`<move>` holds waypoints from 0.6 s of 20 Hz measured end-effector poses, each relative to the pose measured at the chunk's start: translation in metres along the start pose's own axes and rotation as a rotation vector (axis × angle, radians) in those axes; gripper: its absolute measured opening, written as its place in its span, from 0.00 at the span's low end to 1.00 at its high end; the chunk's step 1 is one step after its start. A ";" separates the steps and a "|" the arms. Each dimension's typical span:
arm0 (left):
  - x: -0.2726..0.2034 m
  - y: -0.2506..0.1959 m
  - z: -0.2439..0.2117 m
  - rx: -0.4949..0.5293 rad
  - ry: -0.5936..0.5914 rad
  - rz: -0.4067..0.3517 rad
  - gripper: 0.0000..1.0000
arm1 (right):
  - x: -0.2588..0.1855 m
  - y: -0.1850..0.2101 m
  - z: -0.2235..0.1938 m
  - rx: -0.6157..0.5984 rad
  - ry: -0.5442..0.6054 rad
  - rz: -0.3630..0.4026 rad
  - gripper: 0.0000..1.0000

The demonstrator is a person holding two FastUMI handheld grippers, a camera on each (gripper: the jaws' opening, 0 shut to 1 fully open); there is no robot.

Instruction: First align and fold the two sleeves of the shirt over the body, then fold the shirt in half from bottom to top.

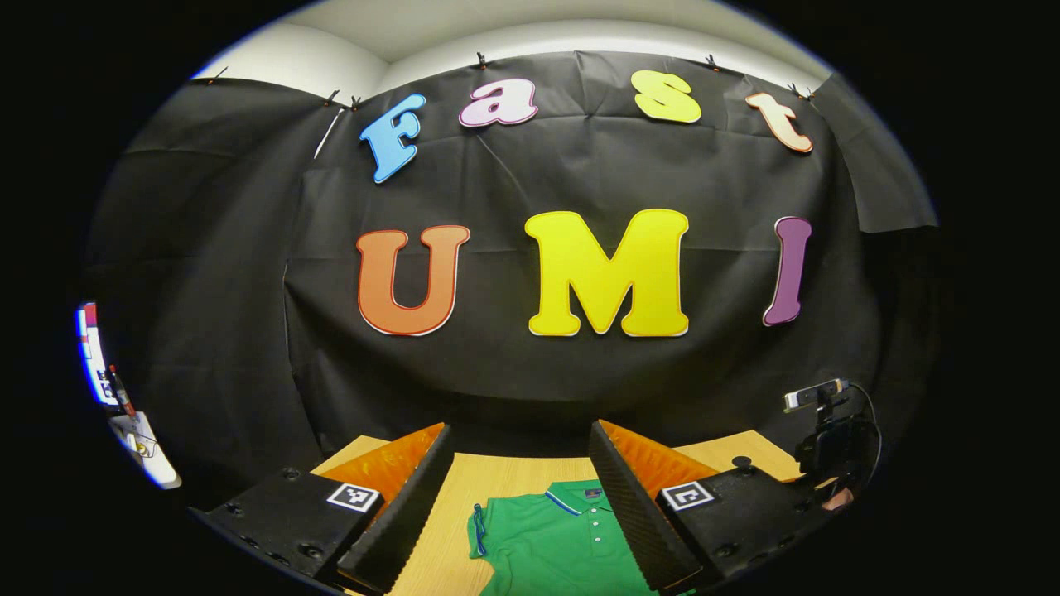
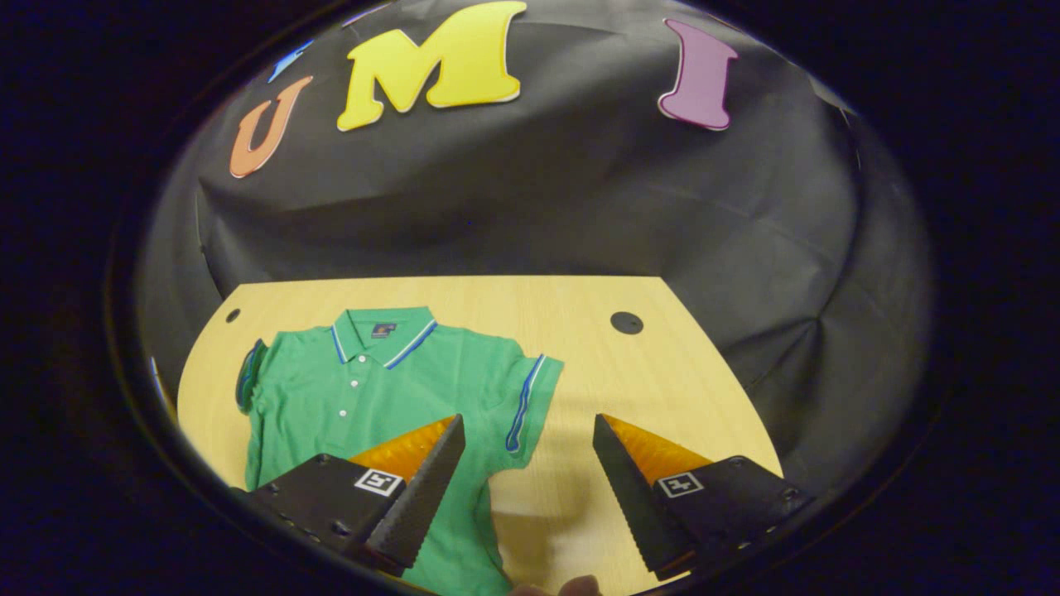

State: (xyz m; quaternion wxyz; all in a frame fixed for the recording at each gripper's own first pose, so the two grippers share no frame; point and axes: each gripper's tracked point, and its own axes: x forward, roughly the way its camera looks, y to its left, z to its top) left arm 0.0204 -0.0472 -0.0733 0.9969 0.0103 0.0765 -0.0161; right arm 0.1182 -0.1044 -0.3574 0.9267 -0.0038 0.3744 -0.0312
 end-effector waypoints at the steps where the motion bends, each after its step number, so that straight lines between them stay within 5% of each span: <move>1: 0.002 -0.001 0.000 0.009 0.005 -0.004 1.00 | 0.015 -0.002 -0.005 -0.006 0.026 -0.005 0.96; 8: 0.011 0.007 -0.014 0.020 0.049 0.035 1.00 | 0.075 -0.005 -0.030 0.009 0.133 -0.012 0.96; 12: 0.015 0.002 -0.022 0.036 0.073 0.039 1.00 | 0.085 -0.004 -0.040 0.054 0.199 0.021 0.67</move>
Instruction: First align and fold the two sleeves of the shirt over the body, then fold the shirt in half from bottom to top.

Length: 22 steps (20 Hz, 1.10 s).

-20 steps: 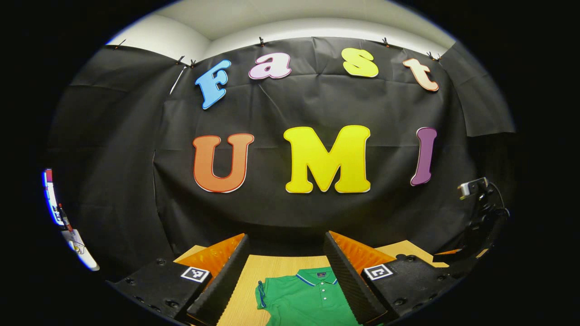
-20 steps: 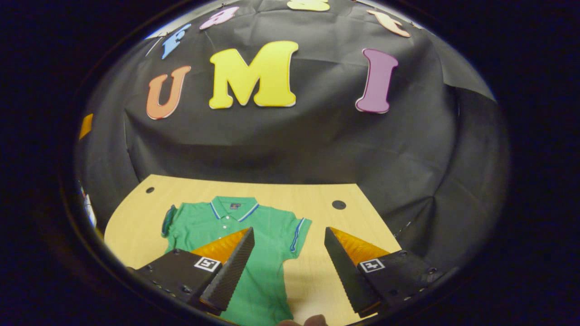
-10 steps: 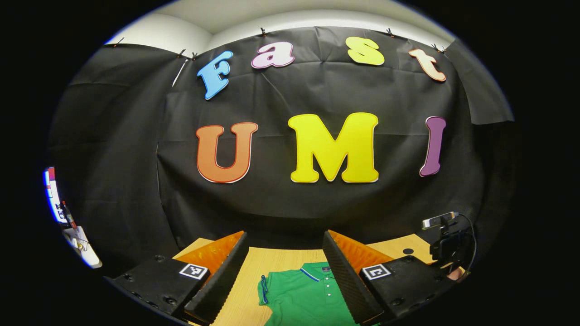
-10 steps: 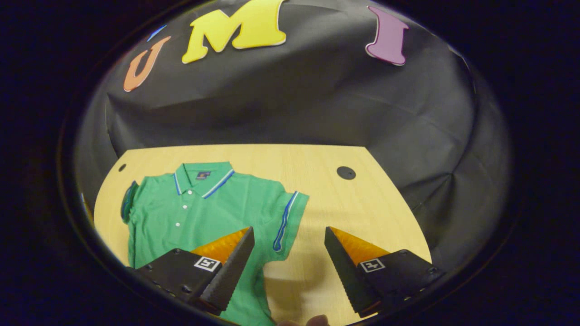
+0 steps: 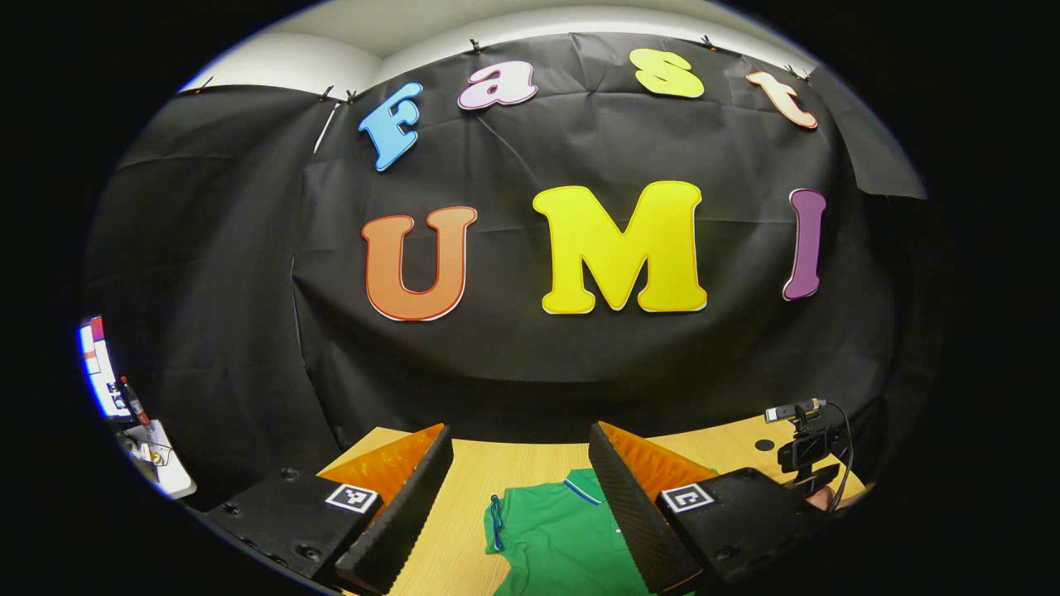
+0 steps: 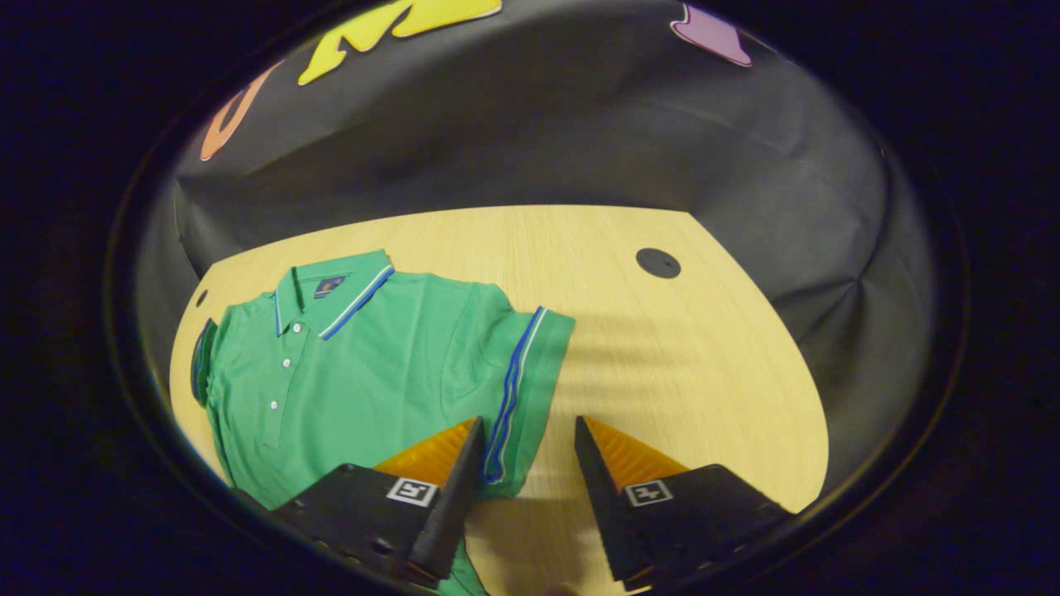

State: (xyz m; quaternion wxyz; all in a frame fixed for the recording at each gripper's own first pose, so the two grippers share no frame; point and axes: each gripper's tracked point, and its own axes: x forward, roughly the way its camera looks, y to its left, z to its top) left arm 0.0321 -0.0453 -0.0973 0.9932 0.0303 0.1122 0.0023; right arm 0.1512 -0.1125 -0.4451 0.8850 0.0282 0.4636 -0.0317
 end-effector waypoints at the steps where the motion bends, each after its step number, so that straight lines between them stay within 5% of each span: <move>1: 0.001 -0.002 0.000 0.010 0.002 -0.004 1.00 | 0.002 0.000 -0.002 0.022 0.013 0.003 0.49; 4: 0.003 -0.011 0.001 0.039 -0.004 -0.019 1.00 | 0.004 -0.001 -0.005 0.108 0.047 0.038 0.25; 5: 0.004 -0.014 0.001 0.040 -0.004 -0.026 1.00 | 0.004 -0.006 -0.007 0.122 0.052 0.033 0.05; 7: 0.003 -0.018 0.001 0.040 -0.001 -0.031 1.00 | -0.002 -0.005 -0.008 0.155 0.072 0.074 0.00; 15: -0.004 -0.009 0.009 0.029 -0.025 -0.013 1.00 | -0.049 0.021 0.040 0.096 -0.052 0.120 0.00; 22: -0.022 0.034 0.016 0.000 -0.044 0.076 1.00 | -0.077 0.119 0.060 0.039 -0.081 0.224 0.00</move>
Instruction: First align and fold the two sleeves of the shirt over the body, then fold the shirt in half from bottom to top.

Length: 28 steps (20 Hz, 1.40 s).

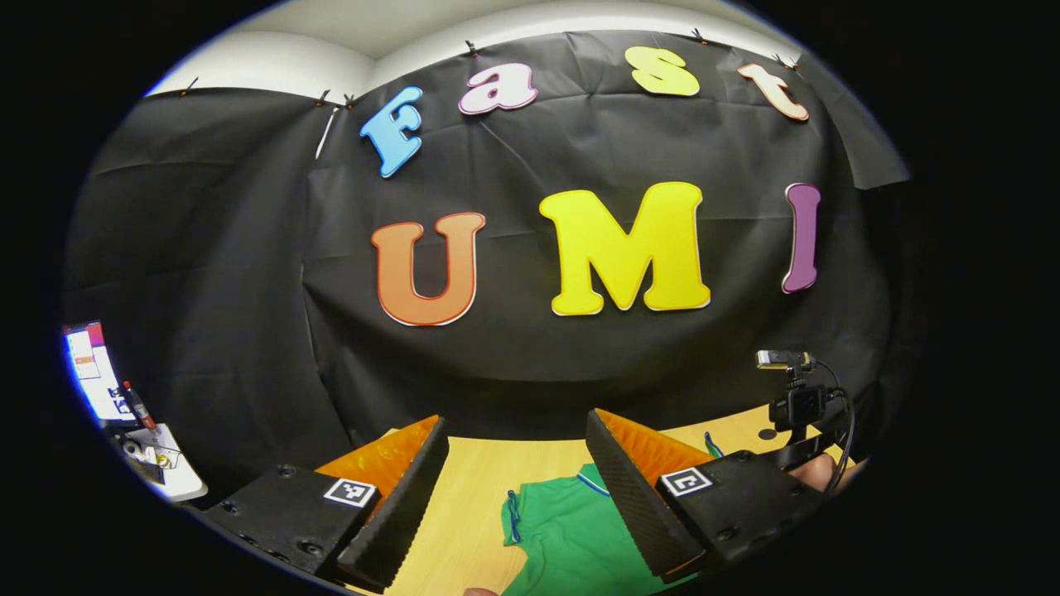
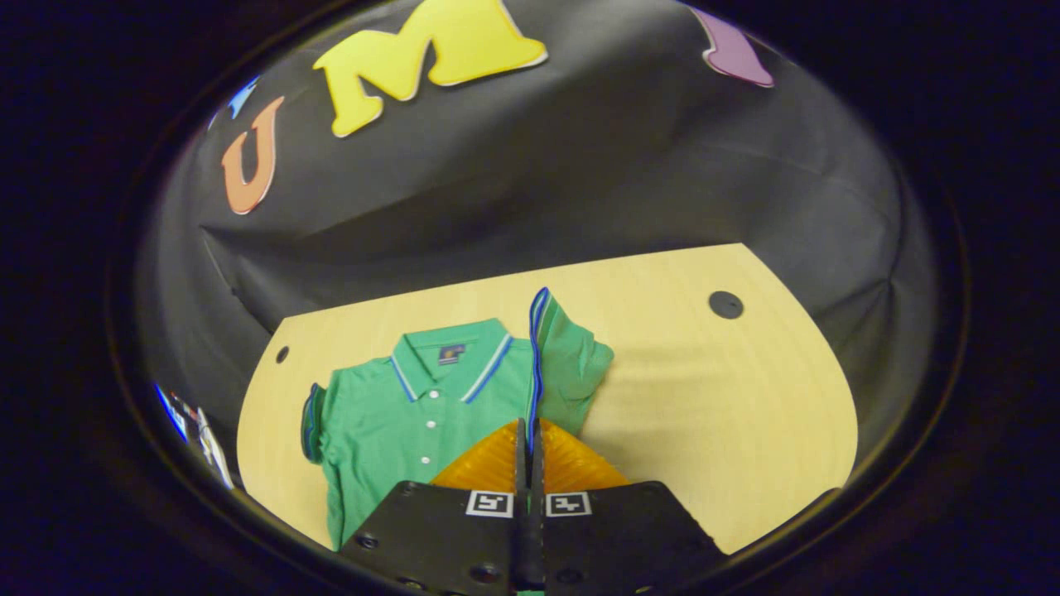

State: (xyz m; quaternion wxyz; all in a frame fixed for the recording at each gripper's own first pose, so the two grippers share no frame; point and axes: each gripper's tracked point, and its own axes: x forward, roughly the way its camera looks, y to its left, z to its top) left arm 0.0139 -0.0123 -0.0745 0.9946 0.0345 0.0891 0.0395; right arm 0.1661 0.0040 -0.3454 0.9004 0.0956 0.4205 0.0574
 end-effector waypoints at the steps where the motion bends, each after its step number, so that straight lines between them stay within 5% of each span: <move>1: -0.002 0.006 -0.001 -0.002 0.003 0.012 1.00 | 0.005 0.010 -0.005 -0.018 0.012 0.000 0.00; 8: -0.021 0.047 -0.005 -0.020 0.021 0.098 1.00 | 0.021 0.090 -0.027 -0.074 0.072 0.106 0.00; 13: -0.018 0.052 -0.003 -0.030 0.018 0.093 1.00 | -0.005 0.097 -0.011 -0.097 -0.018 0.114 0.82; 15: -0.013 0.048 -0.006 -0.030 0.023 0.052 1.00 | -0.026 0.096 -0.004 -0.143 -0.062 0.107 0.95; 28: 0.057 0.019 -0.103 -0.061 0.252 -0.133 1.00 | -0.202 0.068 0.034 -0.328 -0.385 -0.005 0.93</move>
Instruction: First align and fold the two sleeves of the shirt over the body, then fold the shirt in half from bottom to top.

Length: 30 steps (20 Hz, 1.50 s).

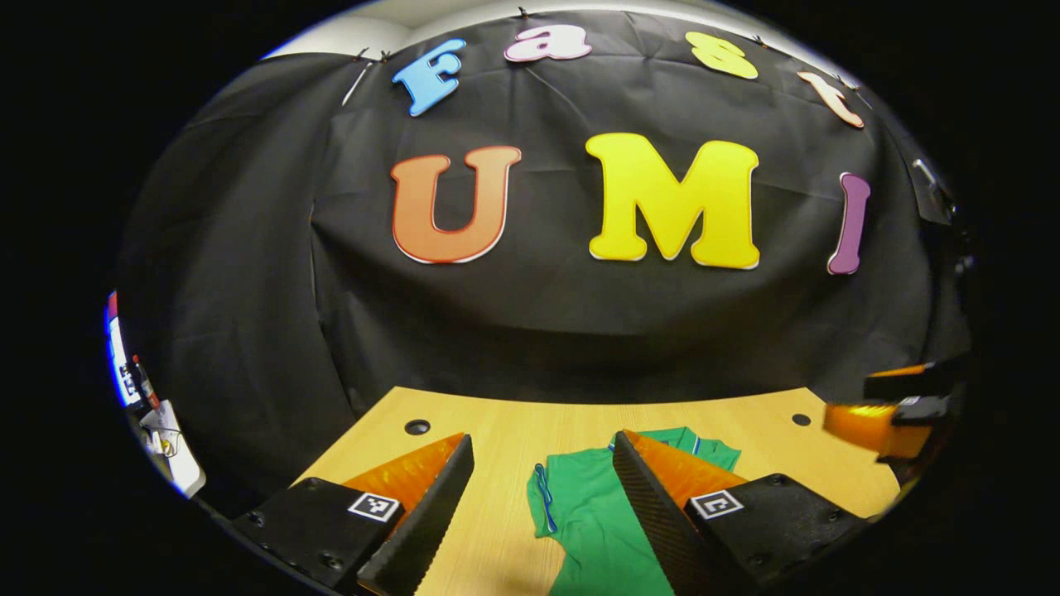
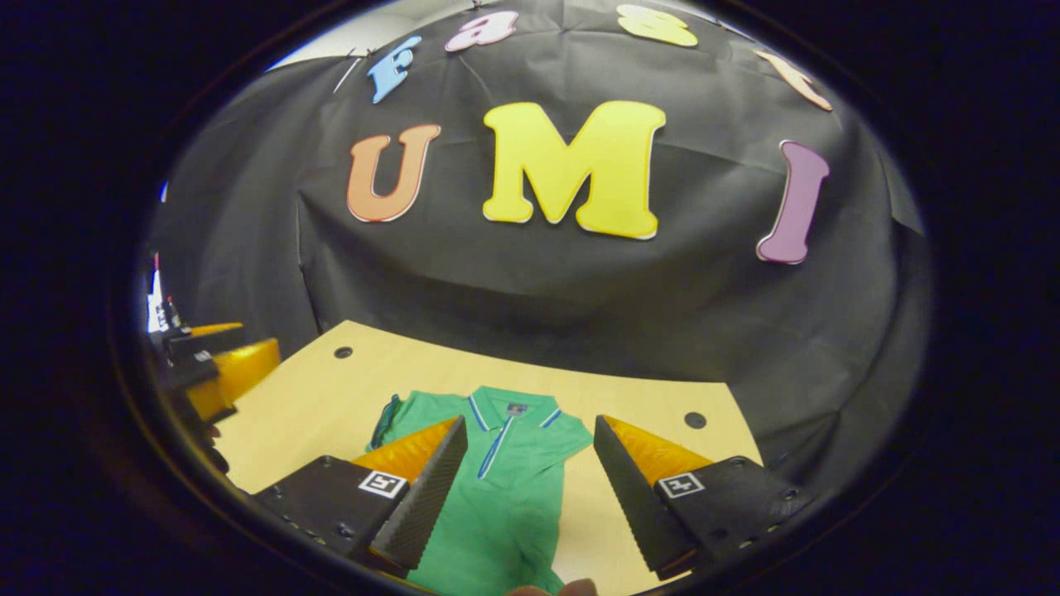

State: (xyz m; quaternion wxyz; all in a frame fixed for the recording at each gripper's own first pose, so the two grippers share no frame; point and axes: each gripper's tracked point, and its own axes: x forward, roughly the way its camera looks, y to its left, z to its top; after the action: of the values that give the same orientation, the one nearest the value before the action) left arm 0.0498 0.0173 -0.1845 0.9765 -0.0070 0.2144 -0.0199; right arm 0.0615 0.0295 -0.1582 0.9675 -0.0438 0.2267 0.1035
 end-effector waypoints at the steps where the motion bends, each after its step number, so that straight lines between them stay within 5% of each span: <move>1: 0.009 -0.002 -0.008 0.004 0.023 -0.013 1.00 | -0.007 -0.004 0.004 -0.003 -0.013 -0.007 0.94; 8: 0.084 -0.004 -0.091 0.044 0.195 -0.025 1.00 | -0.020 -0.045 -0.023 0.027 0.024 -0.096 0.95; 23: 0.161 0.021 -0.204 0.064 0.449 0.008 1.00 | 0.011 -0.054 -0.074 0.120 0.183 -0.094 0.96; 25: 0.161 0.020 -0.207 0.039 0.453 -0.009 0.80 | 0.018 -0.049 -0.077 0.113 0.192 -0.085 0.96; 27: 0.158 0.019 -0.211 0.023 0.475 -0.033 0.46 | 0.023 -0.043 -0.069 0.099 0.171 -0.080 0.96; 29: 0.160 0.020 -0.210 0.011 0.489 -0.032 0.36 | 0.026 -0.038 -0.064 0.076 0.156 -0.078 0.96; 30: 0.159 0.024 -0.205 -0.009 0.487 -0.021 0.17 | 0.027 -0.034 -0.063 0.073 0.155 -0.072 0.96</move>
State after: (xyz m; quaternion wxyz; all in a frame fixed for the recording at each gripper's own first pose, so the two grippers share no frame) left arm 0.1087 0.0333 -0.4378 0.8957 -0.0083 0.4436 -0.0302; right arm 0.0652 -0.0070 -0.2257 0.9510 -0.0244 0.3029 0.0564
